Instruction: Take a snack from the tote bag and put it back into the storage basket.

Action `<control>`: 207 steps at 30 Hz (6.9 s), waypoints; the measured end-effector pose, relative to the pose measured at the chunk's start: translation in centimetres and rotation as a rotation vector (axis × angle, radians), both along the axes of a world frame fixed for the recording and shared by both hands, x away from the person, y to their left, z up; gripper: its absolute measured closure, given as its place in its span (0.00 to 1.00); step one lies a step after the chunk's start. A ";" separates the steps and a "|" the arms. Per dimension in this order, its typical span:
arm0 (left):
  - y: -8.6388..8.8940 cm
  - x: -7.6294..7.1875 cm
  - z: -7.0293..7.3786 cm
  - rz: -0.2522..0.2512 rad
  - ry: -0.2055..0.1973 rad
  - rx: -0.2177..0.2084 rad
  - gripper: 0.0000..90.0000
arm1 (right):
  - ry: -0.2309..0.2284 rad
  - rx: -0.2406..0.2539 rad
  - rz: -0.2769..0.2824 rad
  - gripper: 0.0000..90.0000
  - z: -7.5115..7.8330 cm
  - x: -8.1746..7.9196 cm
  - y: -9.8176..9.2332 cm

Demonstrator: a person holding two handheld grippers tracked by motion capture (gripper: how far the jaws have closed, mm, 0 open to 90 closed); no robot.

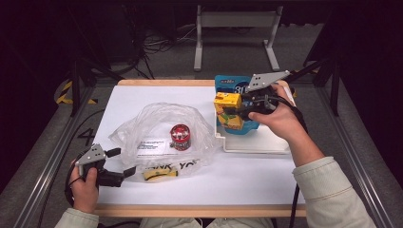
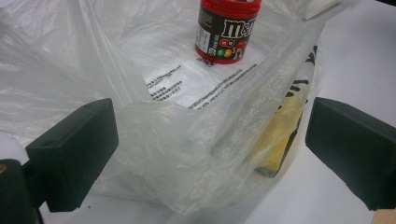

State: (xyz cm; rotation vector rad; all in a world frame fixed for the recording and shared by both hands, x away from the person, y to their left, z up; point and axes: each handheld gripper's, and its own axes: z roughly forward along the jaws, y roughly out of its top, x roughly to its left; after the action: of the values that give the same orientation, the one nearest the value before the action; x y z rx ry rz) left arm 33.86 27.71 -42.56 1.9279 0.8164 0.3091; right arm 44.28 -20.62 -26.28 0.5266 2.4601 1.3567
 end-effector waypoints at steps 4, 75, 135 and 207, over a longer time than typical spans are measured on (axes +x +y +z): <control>-0.1 0.0 0.0 0.000 0.002 0.002 0.04 | 0.005 -0.007 -0.015 0.59 -0.4 0.3 -0.7; -0.2 0.1 -0.1 -0.007 0.006 0.003 0.04 | 0.088 -0.106 -0.031 0.59 -11.4 2.0 -2.3; -0.4 0.3 -0.1 -0.011 0.011 0.004 0.04 | 0.002 -0.085 -0.104 0.44 -9.6 -1.0 -5.8; -0.4 0.2 -0.1 -0.003 0.011 -0.001 0.04 | 0.195 -0.258 -0.178 0.99 -14.6 -2.0 -6.5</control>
State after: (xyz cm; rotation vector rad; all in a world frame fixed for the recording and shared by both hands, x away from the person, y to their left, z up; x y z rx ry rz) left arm 34.09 27.34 -42.65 1.9315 0.8208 0.2966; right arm 42.25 -27.15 -40.86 0.8233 2.6146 0.9420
